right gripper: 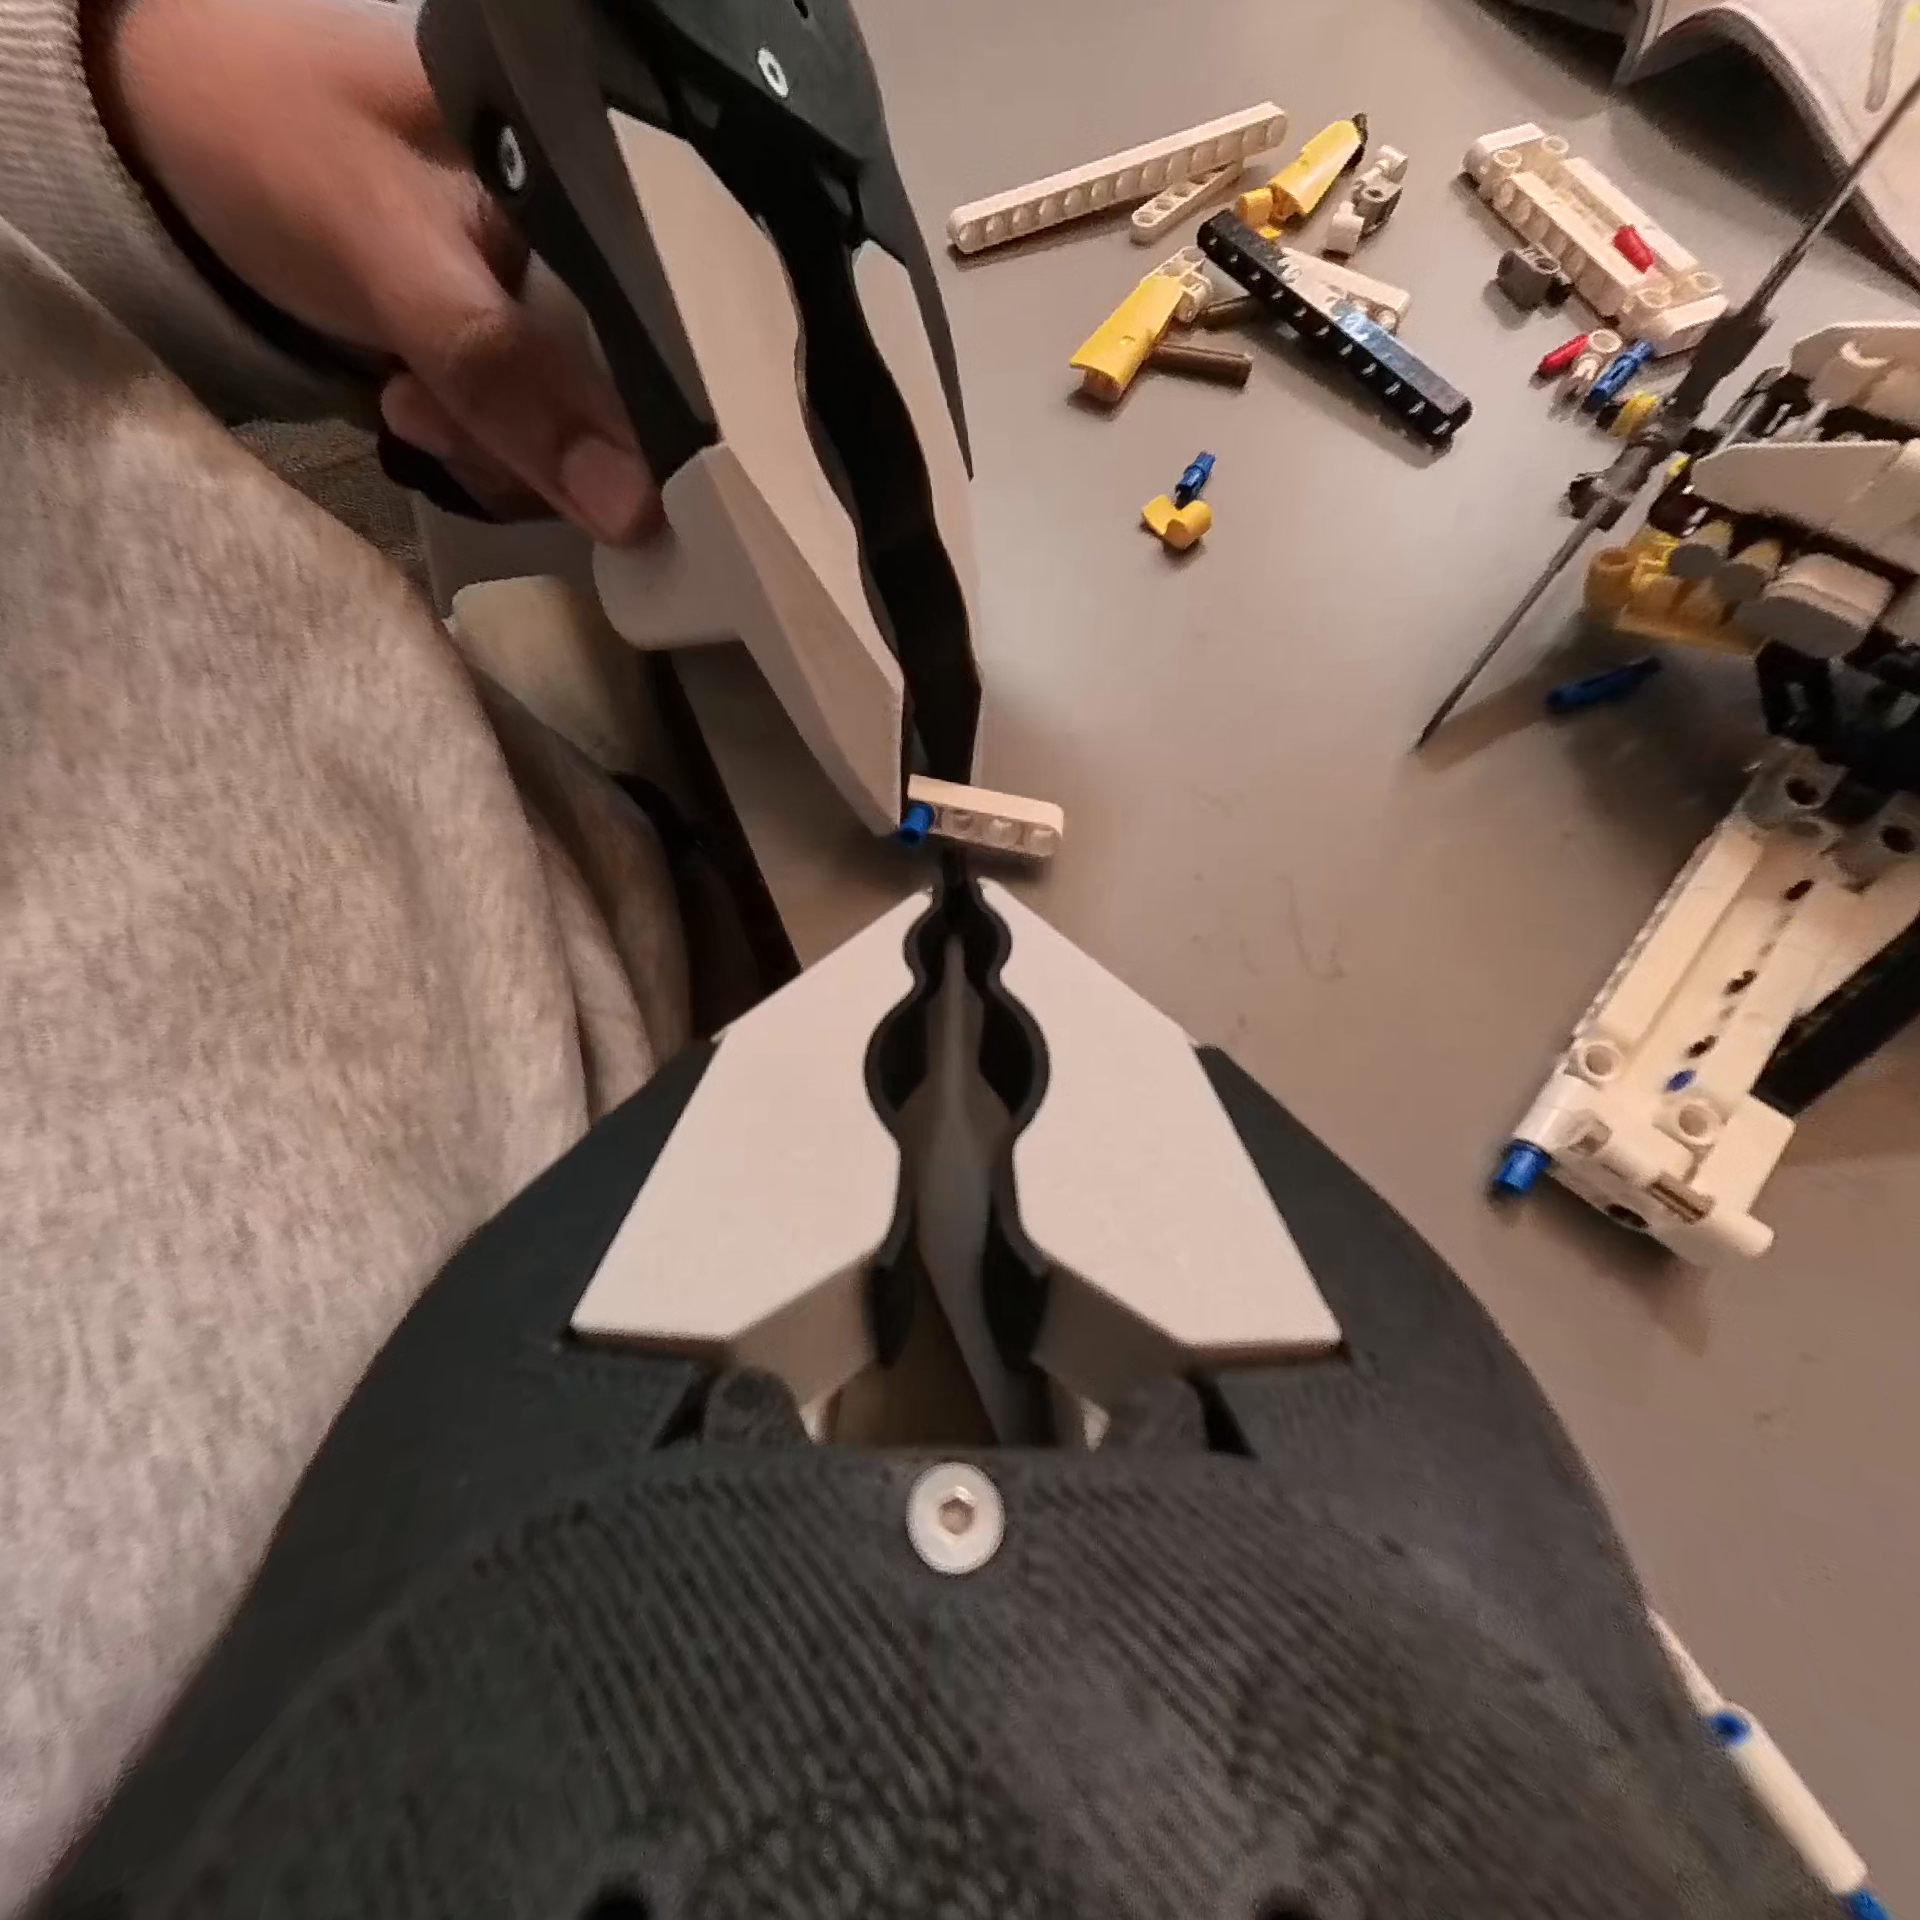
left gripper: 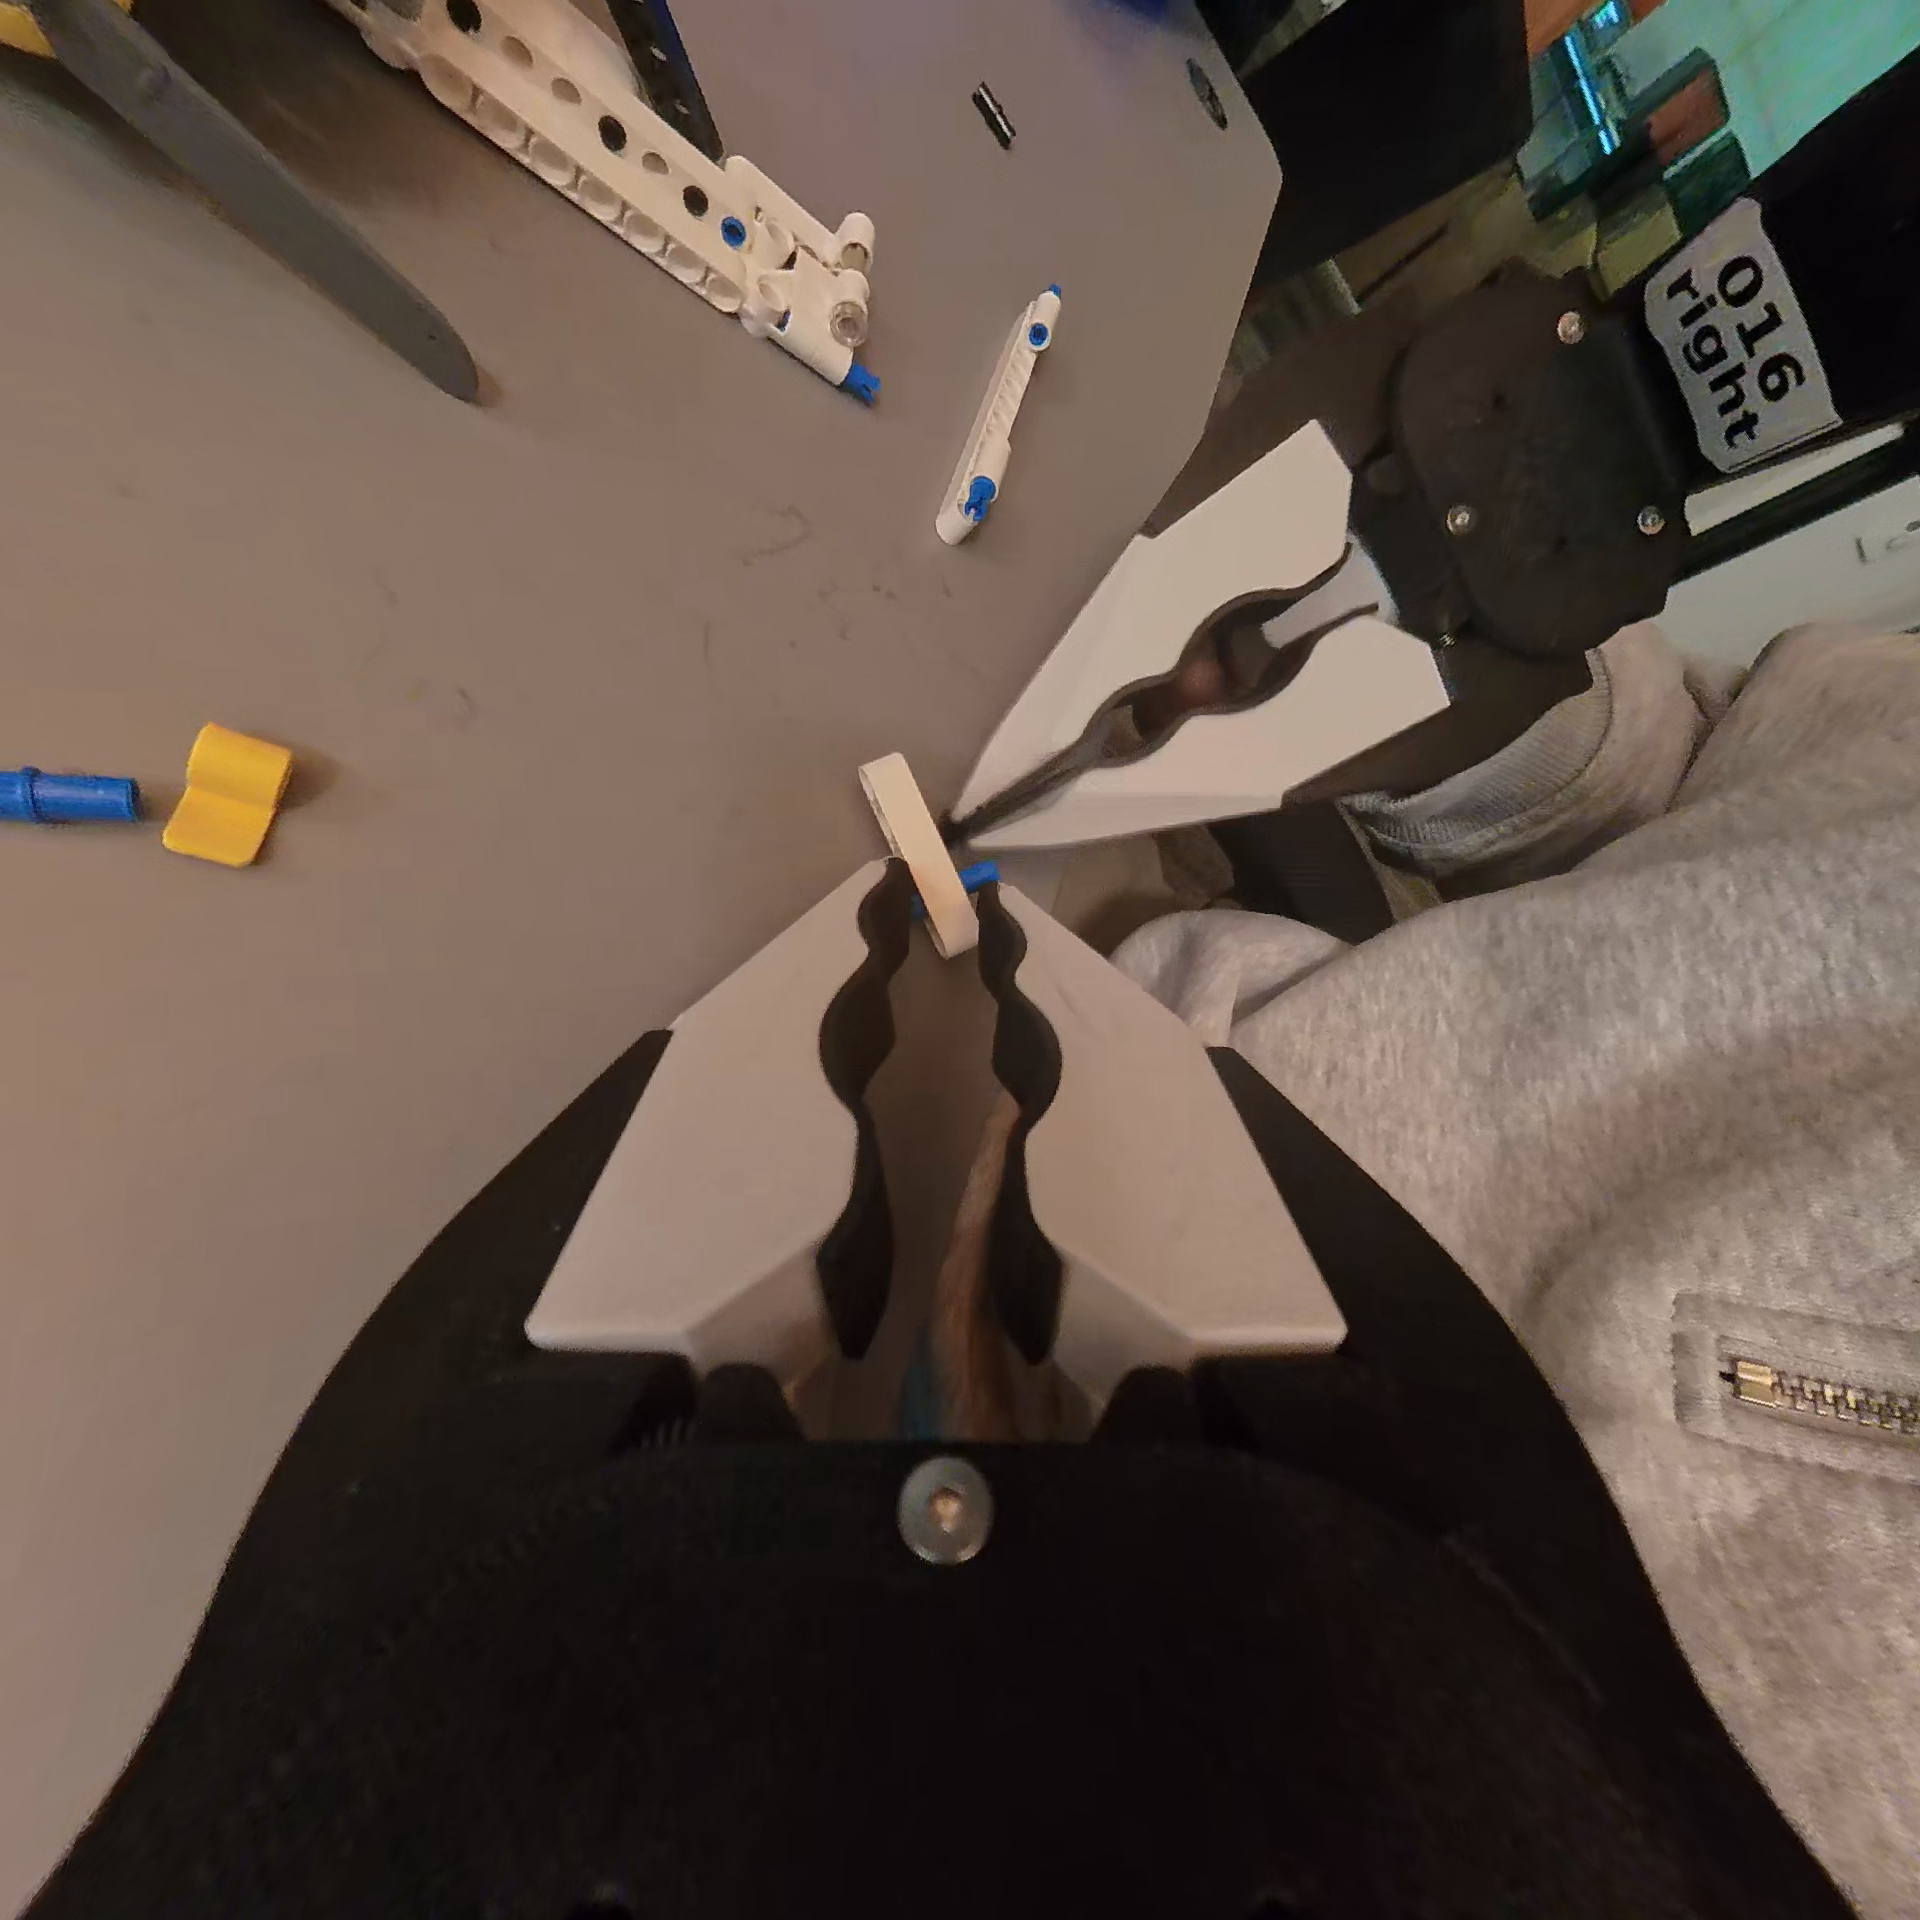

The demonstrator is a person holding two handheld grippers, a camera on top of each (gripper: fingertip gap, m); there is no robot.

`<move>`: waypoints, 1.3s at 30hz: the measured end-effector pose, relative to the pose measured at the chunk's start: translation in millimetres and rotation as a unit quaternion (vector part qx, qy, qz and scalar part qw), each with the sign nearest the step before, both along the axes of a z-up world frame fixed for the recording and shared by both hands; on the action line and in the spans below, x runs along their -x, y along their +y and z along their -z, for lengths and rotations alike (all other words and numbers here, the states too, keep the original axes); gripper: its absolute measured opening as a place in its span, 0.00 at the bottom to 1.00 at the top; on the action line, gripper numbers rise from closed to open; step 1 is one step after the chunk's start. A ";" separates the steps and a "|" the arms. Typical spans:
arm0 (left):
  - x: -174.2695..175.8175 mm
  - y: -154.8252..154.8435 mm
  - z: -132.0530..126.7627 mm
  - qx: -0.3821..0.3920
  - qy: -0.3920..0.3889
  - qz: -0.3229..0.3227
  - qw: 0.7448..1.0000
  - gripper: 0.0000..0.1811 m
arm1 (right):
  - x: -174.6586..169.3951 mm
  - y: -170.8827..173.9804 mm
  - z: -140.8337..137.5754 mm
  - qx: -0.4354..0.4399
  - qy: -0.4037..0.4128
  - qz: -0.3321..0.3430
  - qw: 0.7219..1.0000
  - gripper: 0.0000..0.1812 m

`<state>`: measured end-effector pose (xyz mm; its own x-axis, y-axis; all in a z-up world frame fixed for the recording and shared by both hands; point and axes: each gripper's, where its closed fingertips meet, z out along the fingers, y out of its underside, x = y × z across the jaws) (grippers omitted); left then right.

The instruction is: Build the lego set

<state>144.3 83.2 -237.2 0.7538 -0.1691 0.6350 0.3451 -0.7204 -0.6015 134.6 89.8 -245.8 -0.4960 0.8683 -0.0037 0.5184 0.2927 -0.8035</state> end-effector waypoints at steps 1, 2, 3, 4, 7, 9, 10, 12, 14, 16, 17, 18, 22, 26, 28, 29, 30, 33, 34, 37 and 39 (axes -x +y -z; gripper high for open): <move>0.1 0.1 -0.2 -0.001 0.000 -0.001 1.000 0.06 | 0.1 1.6 -2.2 0.003 0.006 0.003 1.000 0.00; 0.5 0.4 -0.2 -0.002 0.001 -0.002 1.000 0.06 | 0.4 3.5 -3.8 0.005 0.011 0.006 1.000 0.00; 0.7 0.6 -0.3 -0.002 0.002 -0.003 1.000 0.06 | 0.3 5.4 -3.1 0.005 0.012 0.010 1.000 0.00; 1.0 0.9 -0.4 -0.003 0.002 -0.004 1.000 0.06 | -0.2 6.4 -2.1 0.004 0.012 0.013 1.000 0.00; 1.0 0.7 -0.8 -0.004 0.000 -0.004 1.000 0.06 | -4.0 5.7 -2.5 0.004 0.013 0.013 1.000 0.00; 0.9 0.7 -0.8 -0.005 0.002 -0.004 1.000 0.06 | -7.6 6.1 -4.2 0.005 0.012 0.010 1.000 0.03; 0.9 0.6 -0.8 -0.005 0.002 -0.004 1.000 0.06 | -9.7 5.1 -4.9 0.011 0.009 0.006 1.000 0.05; 0.8 0.6 -0.9 -0.005 0.001 -0.003 1.000 0.06 | -13.3 1.3 -6.2 0.025 0.004 -0.005 1.000 0.08; 0.8 0.7 -1.0 -0.005 0.000 -0.003 1.000 0.06 | -14.1 -0.5 -5.1 0.020 0.000 -0.016 1.000 0.11; 0.7 0.6 -1.0 -0.005 0.001 -0.003 1.000 0.06 | -12.9 1.3 -1.9 -0.011 -0.005 -0.030 0.999 0.13; 0.7 0.6 -1.0 -0.006 0.002 -0.003 1.000 0.06 | -12.0 1.7 -0.4 -0.027 -0.009 -0.040 0.999 0.14; 0.8 0.5 -1.0 -0.007 0.003 -0.004 1.000 0.06 | -11.4 0.9 0.2 -0.037 -0.012 -0.051 0.998 0.14; 1.1 0.2 -1.0 -0.011 0.013 -0.007 1.000 0.06 | -11.0 -7.2 0.8 -0.030 -0.033 -0.097 0.994 0.09; 5.0 -0.8 -1.1 -0.014 0.017 -0.020 1.000 0.06 | -12.6 -10.1 0.7 -0.014 -0.039 -0.112 0.993 0.02; 7.5 -1.6 -1.3 -0.014 0.013 -0.025 1.000 0.06 | -12.7 -9.4 0.6 -0.017 -0.036 -0.110 0.993 0.02; 8.0 -1.8 -1.4 -0.014 0.012 -0.026 0.999 0.06 | -12.3 -8.3 0.4 -0.020 -0.034 -0.106 0.994 0.02; 8.2 -1.9 -1.4 -0.014 0.012 -0.026 0.999 0.06 | -11.7 -6.8 0.3 -0.023 -0.030 -0.100 0.994 0.02; 7.9 -2.0 -1.3 -0.013 0.013 -0.024 1.000 0.06 | -9.6 -1.7 -1.1 -0.035 -0.015 -0.077 0.996 0.02; 7.8 -2.1 -1.2 -0.013 0.012 -0.023 1.000 0.06 | -9.2 -1.6 -3.0 -0.031 -0.009 -0.071 0.997 0.02; 7.2 -2.3 -1.1 -0.013 0.015 -0.020 1.000 0.06 | -8.5 -4.0 -10.5 0.015 -0.002 -0.050 0.999 0.01; 7.0 -2.2 -1.1 -0.013 0.016 -0.019 1.000 0.06 | -8.8 -4.9 -11.4 0.056 -0.016 -0.036 0.998 0.01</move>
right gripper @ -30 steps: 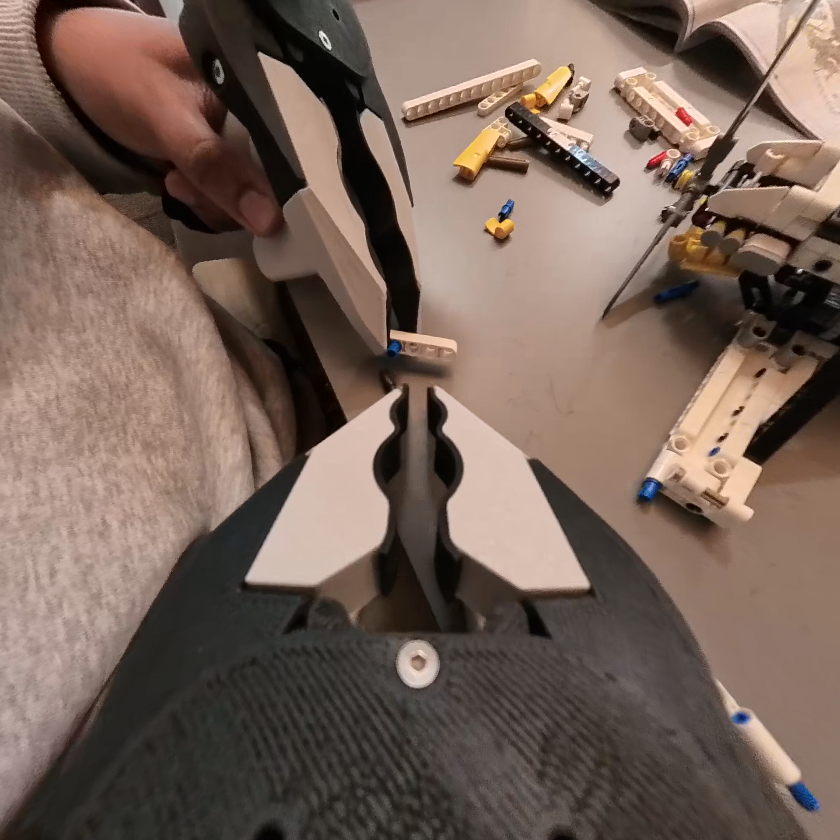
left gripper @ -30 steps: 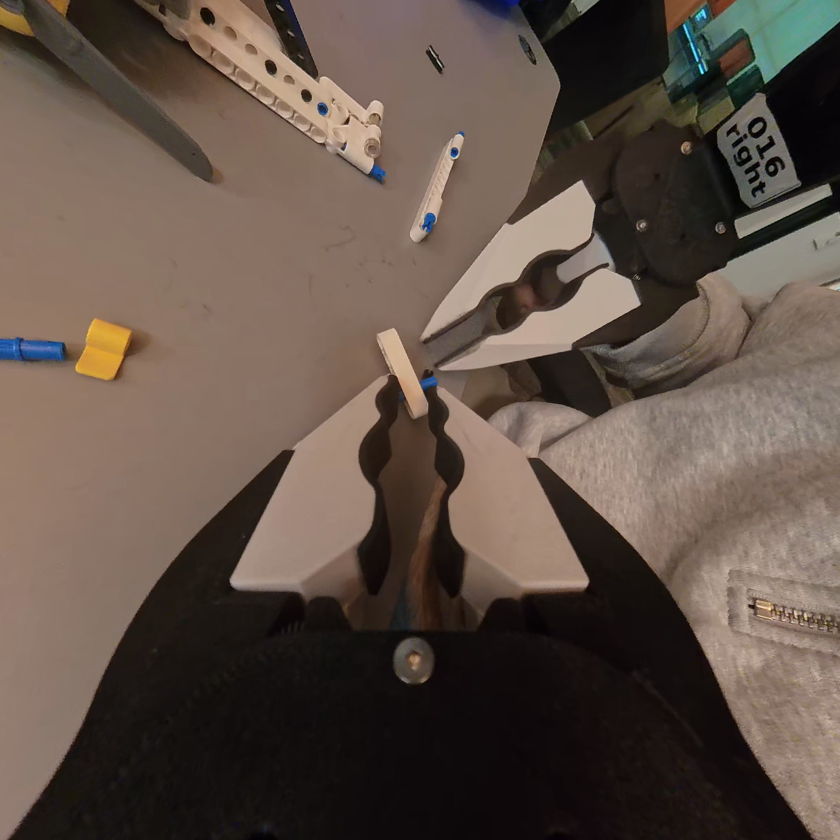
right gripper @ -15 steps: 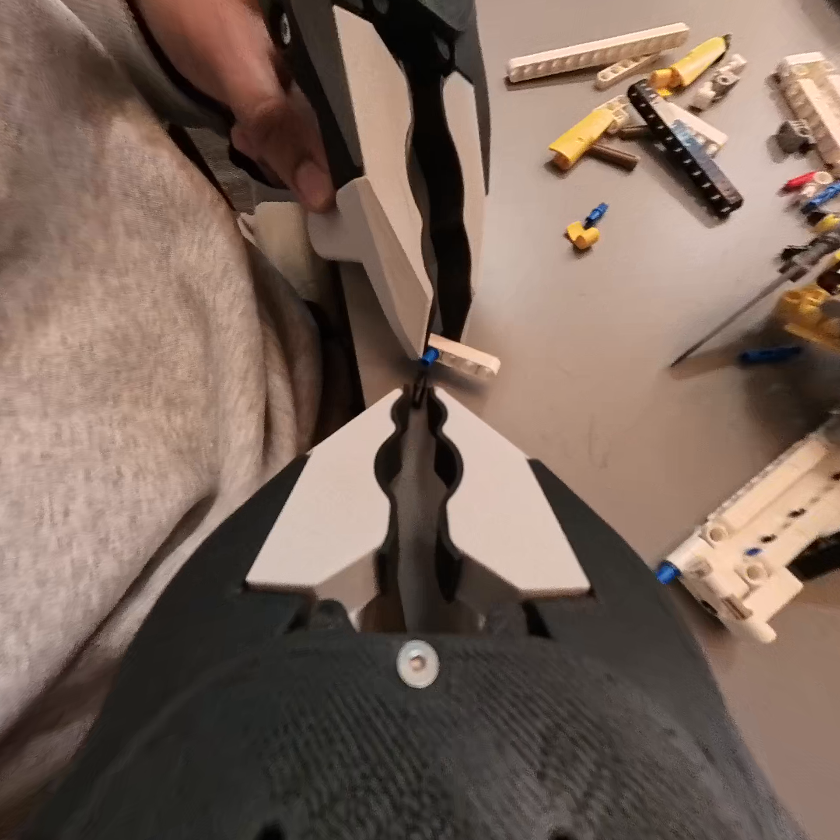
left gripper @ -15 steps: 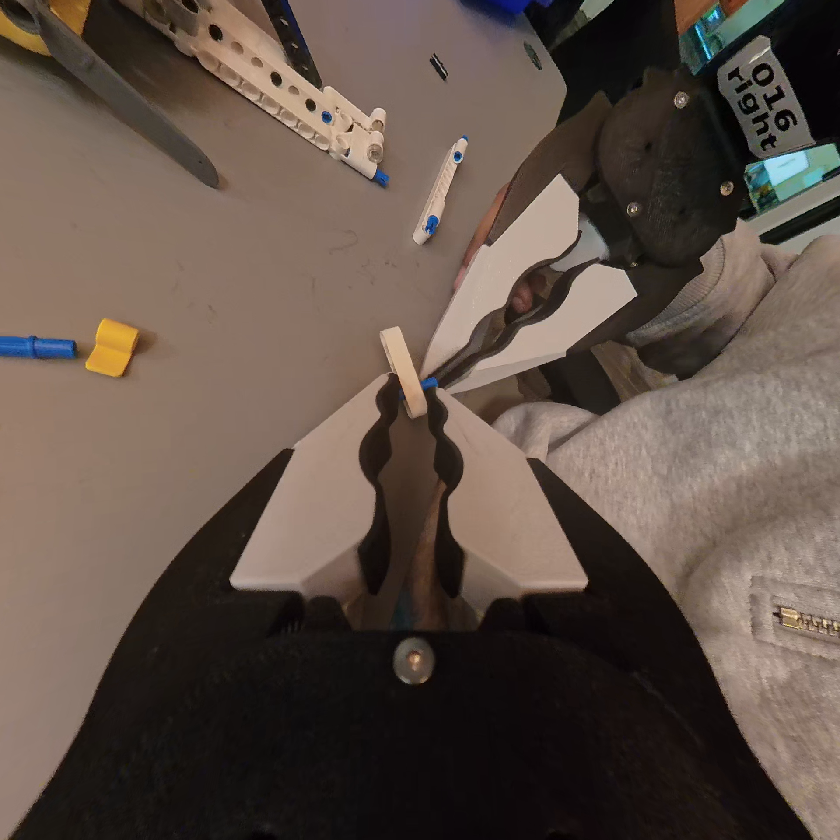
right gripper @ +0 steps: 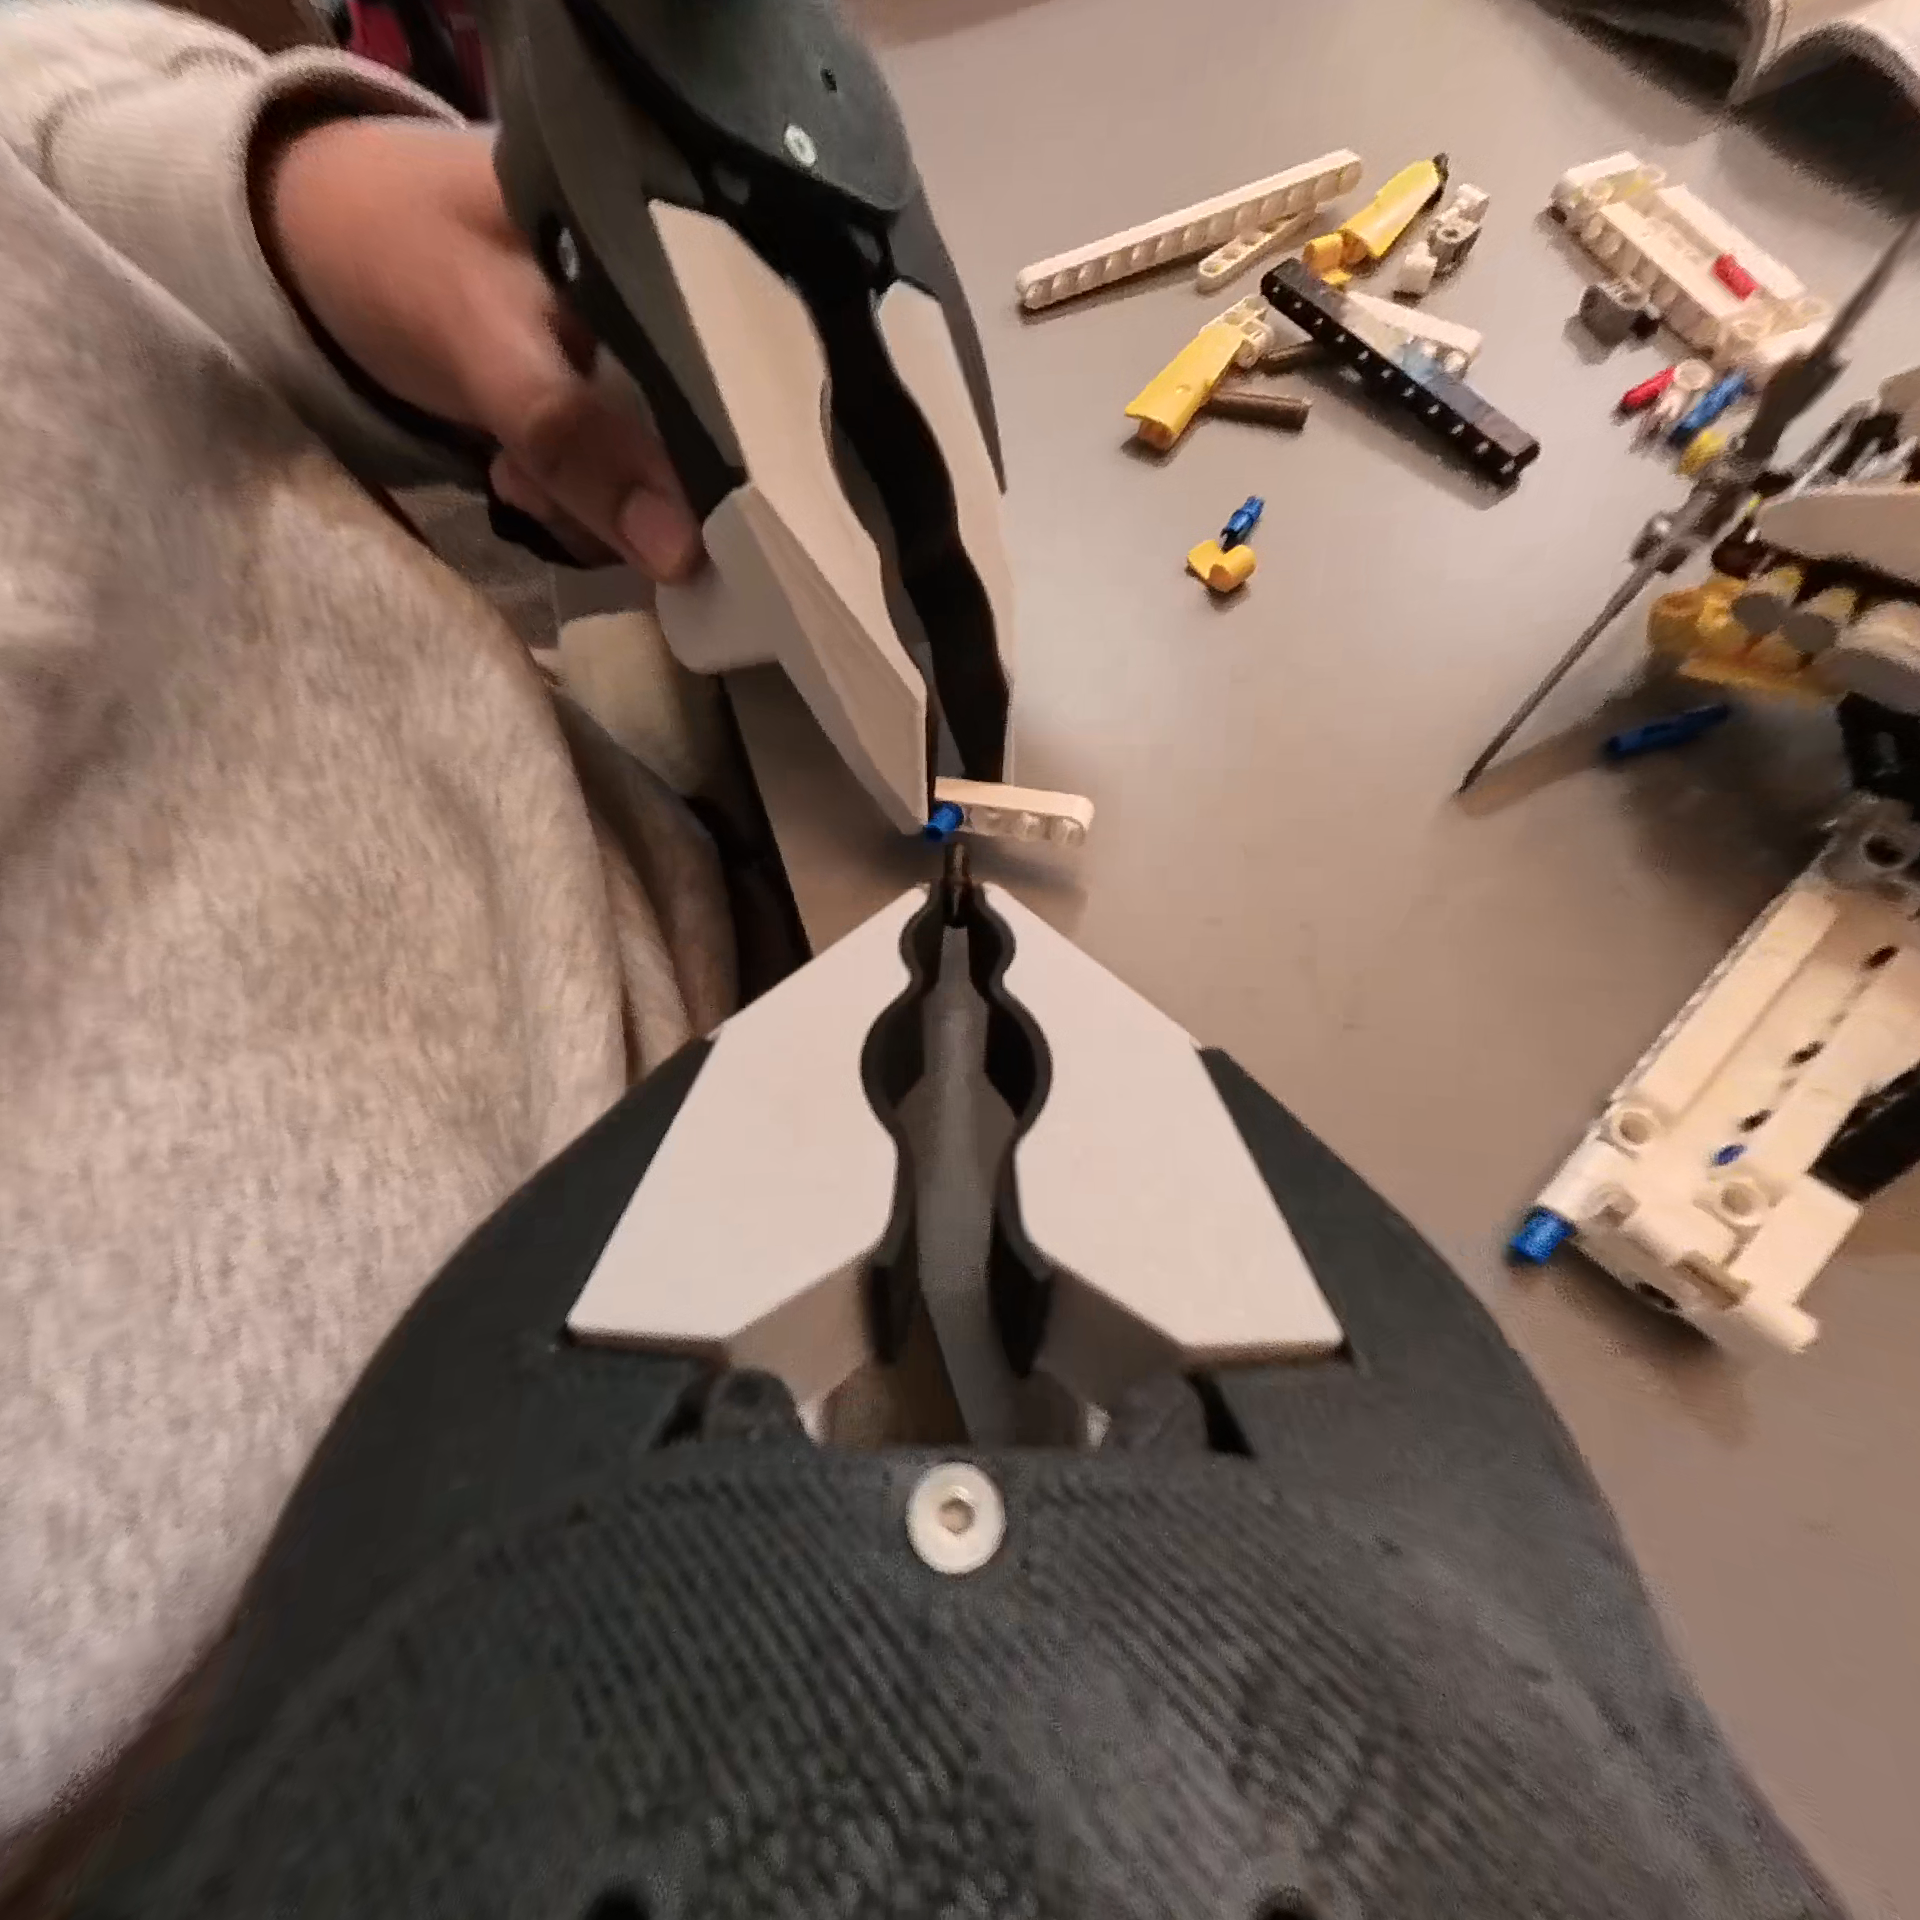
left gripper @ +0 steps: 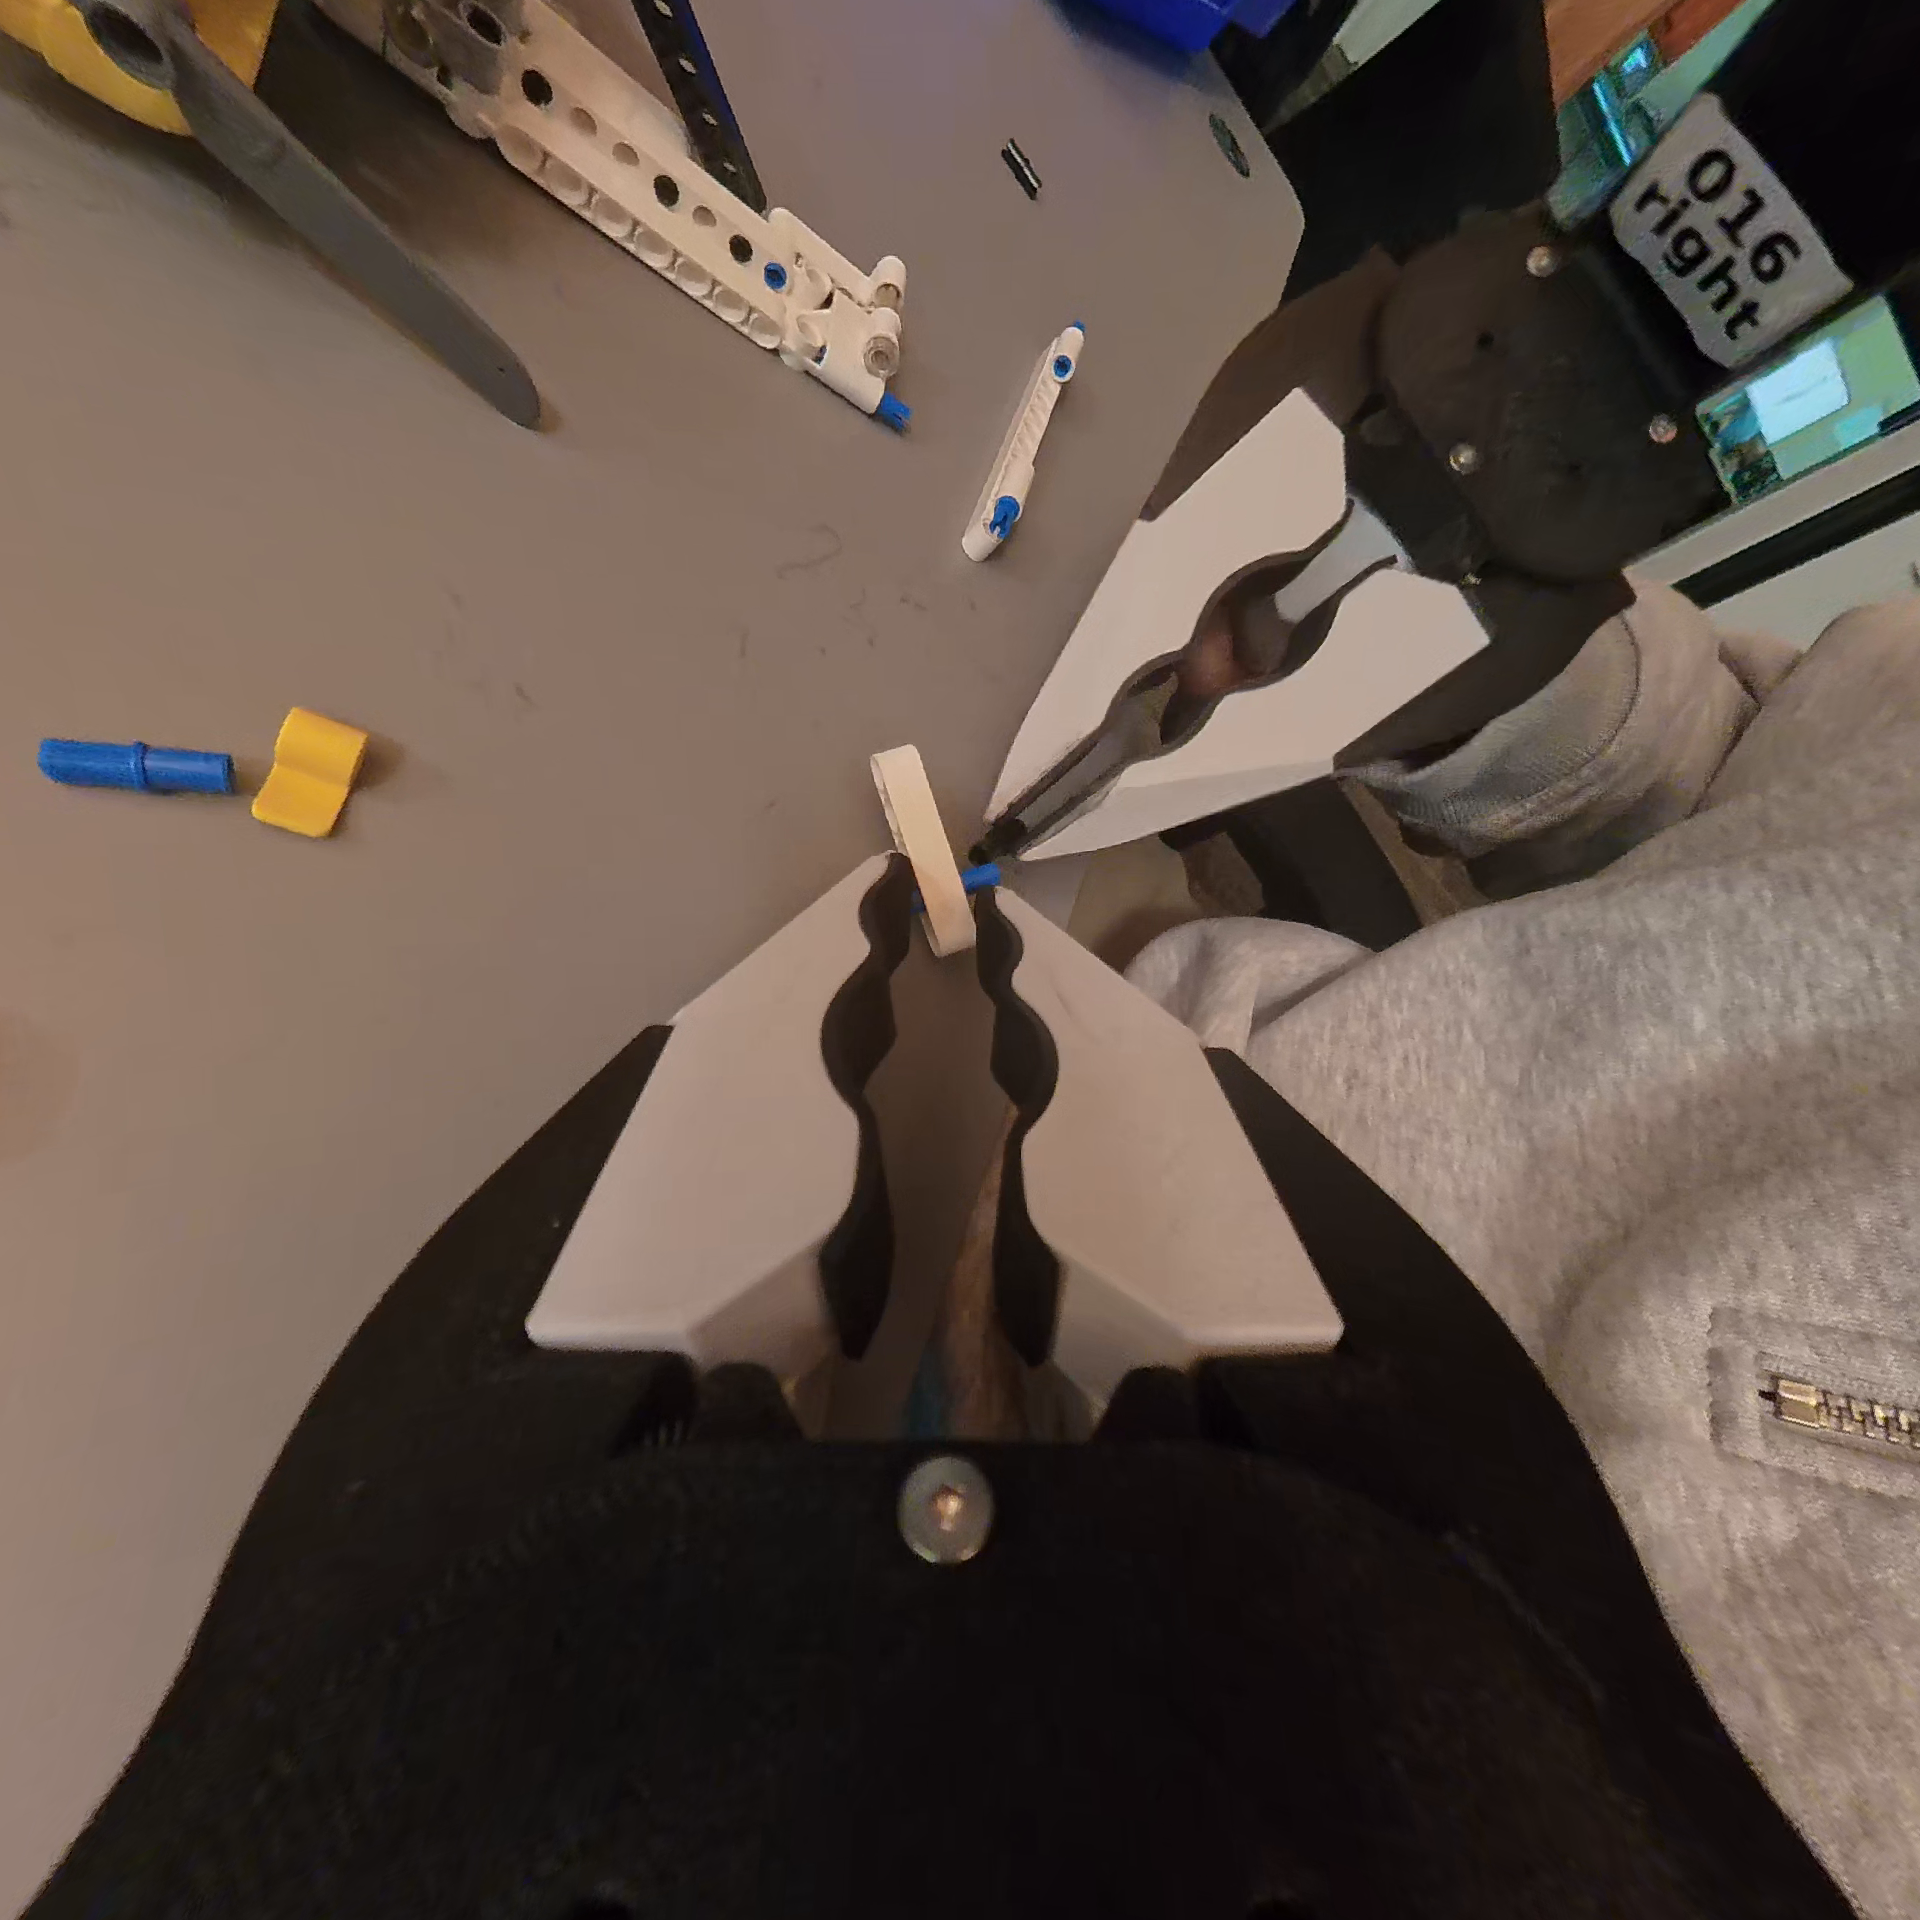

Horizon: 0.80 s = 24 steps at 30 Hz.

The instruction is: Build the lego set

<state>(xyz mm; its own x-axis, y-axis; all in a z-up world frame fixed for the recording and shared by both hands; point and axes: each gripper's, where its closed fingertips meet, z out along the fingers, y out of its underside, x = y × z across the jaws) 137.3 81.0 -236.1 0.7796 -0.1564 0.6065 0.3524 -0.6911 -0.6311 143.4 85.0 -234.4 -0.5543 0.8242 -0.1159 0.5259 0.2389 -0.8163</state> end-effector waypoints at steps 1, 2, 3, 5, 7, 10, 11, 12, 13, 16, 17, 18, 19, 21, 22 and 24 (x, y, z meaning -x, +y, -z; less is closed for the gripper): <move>-0.2 0.0 0.0 0.000 0.001 0.000 1.000 0.06 | 0.1 -0.1 -0.4 0.021 -0.008 0.008 1.000 0.01; -0.4 0.0 0.1 -0.001 0.002 0.001 1.000 0.06 | 0.3 0.0 -0.7 0.041 -0.016 0.015 0.999 0.02; -0.9 0.1 0.0 -0.002 0.005 0.002 1.000 0.06 | 0.8 0.7 -0.8 0.055 -0.022 0.023 0.998 0.02; -1.9 0.1 0.2 -0.004 0.012 0.005 1.000 0.06 | 2.3 4.1 0.6 0.061 -0.030 0.040 0.997 0.02; -2.6 0.1 0.6 -0.006 0.023 0.007 1.000 0.06 | 3.0 5.1 1.2 0.049 -0.033 0.046 0.997 0.02; -3.6 0.5 2.0 -0.009 0.055 0.009 0.998 0.06 | 2.8 4.3 3.5 0.016 -0.048 0.048 0.998 0.02; -3.7 0.7 2.9 -0.011 0.074 0.009 0.997 0.06 | 2.4 3.9 4.2 0.004 -0.054 0.048 0.997 0.02; -3.8 0.9 4.0 -0.011 0.095 0.008 0.995 0.05 | 2.1 3.8 4.2 -0.008 -0.058 0.049 0.997 0.02; -4.0 1.3 5.1 -0.011 0.115 0.007 0.993 0.06 | 2.0 4.1 3.8 -0.018 -0.059 0.051 0.997 0.01; -4.4 3.5 7.0 -0.012 0.153 -0.001 0.988 0.06 | 2.3 3.1 -1.0 -0.029 -0.053 0.058 0.996 0.02; -4.3 4.5 6.8 -0.013 0.154 -0.004 0.988 0.06 | 2.4 3.6 -1.1 -0.032 -0.055 0.062 0.996 0.02; -4.2 4.9 6.5 -0.014 0.150 -0.007 0.989 0.06 | 2.1 4.7 0.4 -0.040 -0.057 0.066 0.995 0.02; -3.9 5.1 6.3 -0.013 0.145 -0.008 0.989 0.06 | 2.3 5.2 0.9 -0.047 -0.054 0.067 0.995 0.02; -3.5 5.2 4.9 -0.014 0.124 -0.012 0.992 0.06 | 2.5 4.8 1.0 -0.053 -0.045 0.069 0.995 0.02; -3.1 5.2 4.1 -0.015 0.113 -0.014 0.993 0.06 | 2.4 4.5 0.9 -0.050 -0.042 0.070 0.995 0.02; -2.7 5.4 2.9 -0.016 0.097 -0.017 0.995 0.06 | 2.5 3.8 0.4 -0.038 -0.036 0.072 0.996 0.02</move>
